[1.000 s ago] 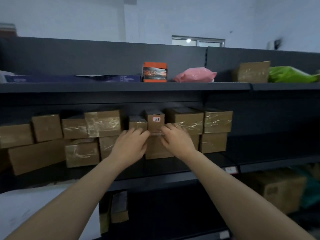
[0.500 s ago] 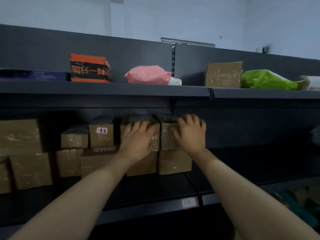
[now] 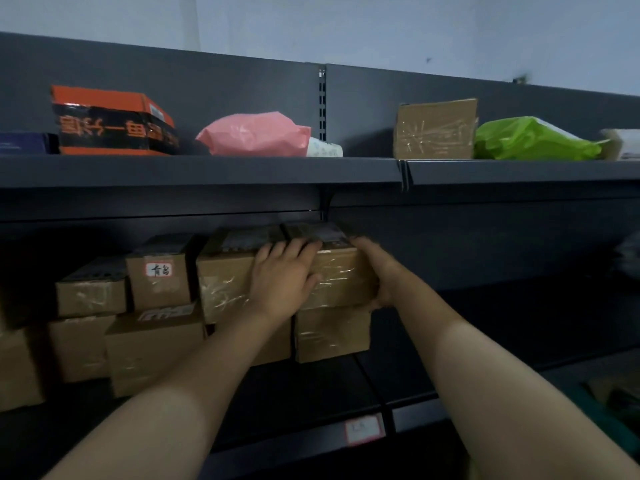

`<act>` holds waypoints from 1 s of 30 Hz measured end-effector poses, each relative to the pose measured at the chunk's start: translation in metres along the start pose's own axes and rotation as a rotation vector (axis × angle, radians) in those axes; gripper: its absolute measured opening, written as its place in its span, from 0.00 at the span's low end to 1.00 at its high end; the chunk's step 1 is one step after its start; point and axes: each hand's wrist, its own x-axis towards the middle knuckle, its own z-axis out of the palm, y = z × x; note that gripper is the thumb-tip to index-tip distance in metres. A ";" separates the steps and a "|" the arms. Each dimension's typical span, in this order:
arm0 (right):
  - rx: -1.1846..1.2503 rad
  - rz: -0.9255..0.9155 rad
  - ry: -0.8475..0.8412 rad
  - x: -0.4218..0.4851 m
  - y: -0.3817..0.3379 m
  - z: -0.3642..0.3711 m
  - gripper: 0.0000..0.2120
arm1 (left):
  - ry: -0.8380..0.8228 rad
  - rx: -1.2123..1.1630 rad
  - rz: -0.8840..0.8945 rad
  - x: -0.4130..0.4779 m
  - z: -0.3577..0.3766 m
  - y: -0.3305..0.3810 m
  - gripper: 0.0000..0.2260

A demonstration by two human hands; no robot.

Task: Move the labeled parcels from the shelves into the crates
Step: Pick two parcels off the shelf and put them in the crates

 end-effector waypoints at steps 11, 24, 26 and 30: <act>0.219 -0.205 0.057 -0.015 0.028 0.004 0.29 | -0.108 0.134 -0.178 -0.028 -0.018 -0.042 0.33; 0.302 -0.340 0.170 -0.066 0.054 0.011 0.06 | 0.165 -0.312 -0.456 -0.059 -0.048 -0.033 0.30; 0.299 -0.350 0.177 -0.070 0.058 0.011 0.07 | 0.057 -0.448 -0.648 -0.059 -0.047 -0.039 0.40; 0.317 -0.349 0.207 -0.076 0.064 0.015 0.14 | -0.023 -1.035 -0.839 -0.064 -0.030 -0.057 0.46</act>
